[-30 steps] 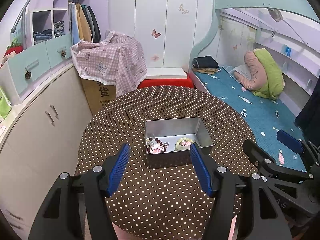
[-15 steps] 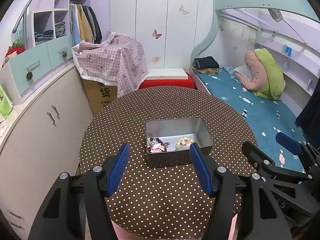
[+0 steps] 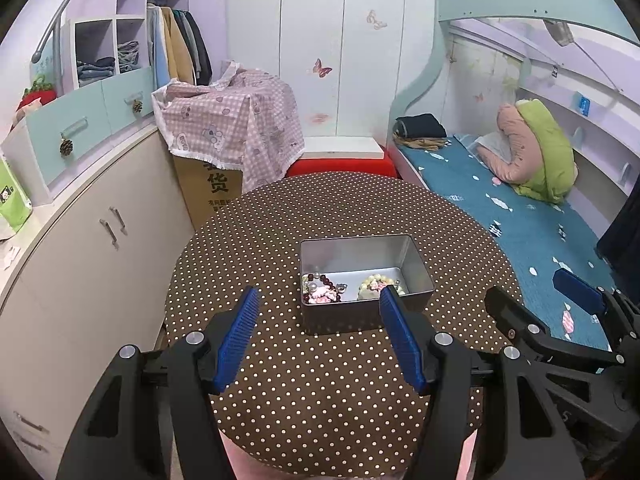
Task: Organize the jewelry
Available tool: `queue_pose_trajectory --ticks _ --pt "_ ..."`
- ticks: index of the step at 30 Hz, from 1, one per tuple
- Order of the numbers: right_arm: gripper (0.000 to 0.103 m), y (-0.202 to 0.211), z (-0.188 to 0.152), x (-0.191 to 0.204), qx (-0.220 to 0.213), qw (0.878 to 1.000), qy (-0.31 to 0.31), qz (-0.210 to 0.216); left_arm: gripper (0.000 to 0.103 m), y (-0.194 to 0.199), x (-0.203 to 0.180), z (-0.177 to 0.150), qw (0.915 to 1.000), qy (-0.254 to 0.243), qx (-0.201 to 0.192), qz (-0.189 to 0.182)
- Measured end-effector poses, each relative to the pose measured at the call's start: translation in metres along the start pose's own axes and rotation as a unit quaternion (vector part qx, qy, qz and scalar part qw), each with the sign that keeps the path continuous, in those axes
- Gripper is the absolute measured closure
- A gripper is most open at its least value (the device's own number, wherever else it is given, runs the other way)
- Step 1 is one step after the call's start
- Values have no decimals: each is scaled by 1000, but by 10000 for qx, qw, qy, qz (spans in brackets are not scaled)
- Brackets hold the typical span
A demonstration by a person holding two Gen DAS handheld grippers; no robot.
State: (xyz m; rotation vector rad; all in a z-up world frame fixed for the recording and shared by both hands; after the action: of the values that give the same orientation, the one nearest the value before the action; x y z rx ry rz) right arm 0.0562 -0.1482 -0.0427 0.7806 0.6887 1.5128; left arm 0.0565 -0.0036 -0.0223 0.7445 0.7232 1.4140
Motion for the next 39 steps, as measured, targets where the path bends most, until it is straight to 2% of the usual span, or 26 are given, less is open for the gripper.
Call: queue_pose_trajectory --ticks 39 --pt "18 -17 2 -8 171 9997 -149 35 43 -11 -6 -6 9997 -137 179 -131"
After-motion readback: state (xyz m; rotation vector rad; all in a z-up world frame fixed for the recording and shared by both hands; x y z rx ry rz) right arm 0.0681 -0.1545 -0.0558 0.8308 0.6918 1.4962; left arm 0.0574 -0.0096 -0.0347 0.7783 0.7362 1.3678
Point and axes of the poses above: each gripper's, at about its wrist camera, not at the fingertips, and y roughly against the way its jaws point, x to its left, z to its top, the point moved 8 cm from there along -y, roughly the way its jaws point, and after that the axes turned 14 degrees about x, right-handed, at the moved point
